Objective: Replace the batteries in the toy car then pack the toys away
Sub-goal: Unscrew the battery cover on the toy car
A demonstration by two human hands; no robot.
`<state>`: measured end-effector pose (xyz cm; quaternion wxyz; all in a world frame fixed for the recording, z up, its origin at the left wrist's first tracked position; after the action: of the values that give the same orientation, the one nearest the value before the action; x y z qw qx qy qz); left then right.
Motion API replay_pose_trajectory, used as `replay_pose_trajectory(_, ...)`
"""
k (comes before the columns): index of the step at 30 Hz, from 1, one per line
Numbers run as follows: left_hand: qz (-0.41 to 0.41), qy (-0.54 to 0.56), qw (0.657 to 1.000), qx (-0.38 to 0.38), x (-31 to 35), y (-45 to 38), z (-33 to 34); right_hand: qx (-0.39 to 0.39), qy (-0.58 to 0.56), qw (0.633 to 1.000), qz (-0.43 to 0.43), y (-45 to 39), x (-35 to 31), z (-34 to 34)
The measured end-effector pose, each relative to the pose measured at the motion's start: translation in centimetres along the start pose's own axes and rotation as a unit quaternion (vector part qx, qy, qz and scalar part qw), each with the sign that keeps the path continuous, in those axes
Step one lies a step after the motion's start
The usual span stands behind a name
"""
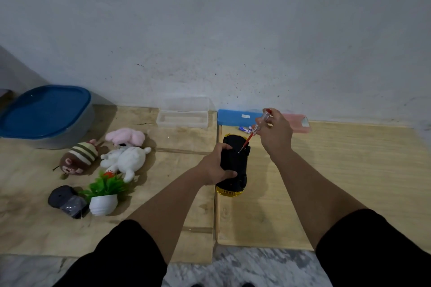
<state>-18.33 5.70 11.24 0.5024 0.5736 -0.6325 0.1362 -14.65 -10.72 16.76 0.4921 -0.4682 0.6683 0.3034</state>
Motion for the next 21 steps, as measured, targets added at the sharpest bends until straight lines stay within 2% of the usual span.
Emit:
replay_pose_trajectory(5,-0.018,0.018,0.999,-0.02,0.1,0.1,0.1,-0.113,0.033,0.989,-0.084,0.8,-1.2,0.3)
replay_pose_trajectory(11,-0.053,0.079,0.995,-0.001,0.3,0.2,0.6,-0.226,0.132,0.952,-0.159,1.2,-2.7,0.4)
replay_pose_trajectory(14,-0.061,0.083,0.995,0.007,0.4,0.1,0.7,-0.236,0.127,0.95,-0.159,1.3,-3.2,0.3)
replay_pose_trajectory(21,-0.068,0.089,0.994,0.017,0.9,-0.1,0.4,-0.199,0.109,0.961,-0.157,1.0,-3.9,0.2)
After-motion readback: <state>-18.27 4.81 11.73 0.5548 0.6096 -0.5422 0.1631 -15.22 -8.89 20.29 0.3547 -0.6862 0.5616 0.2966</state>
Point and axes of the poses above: each hand's wrist, its own y-axis away from the middle knuckle, its own z-axis out of the palm, x = y × z, the point moved 1 cm from there along -y, towards the middle knuckle, and after that the axes turned 3 degrees about -y, right-handed, at the moved point
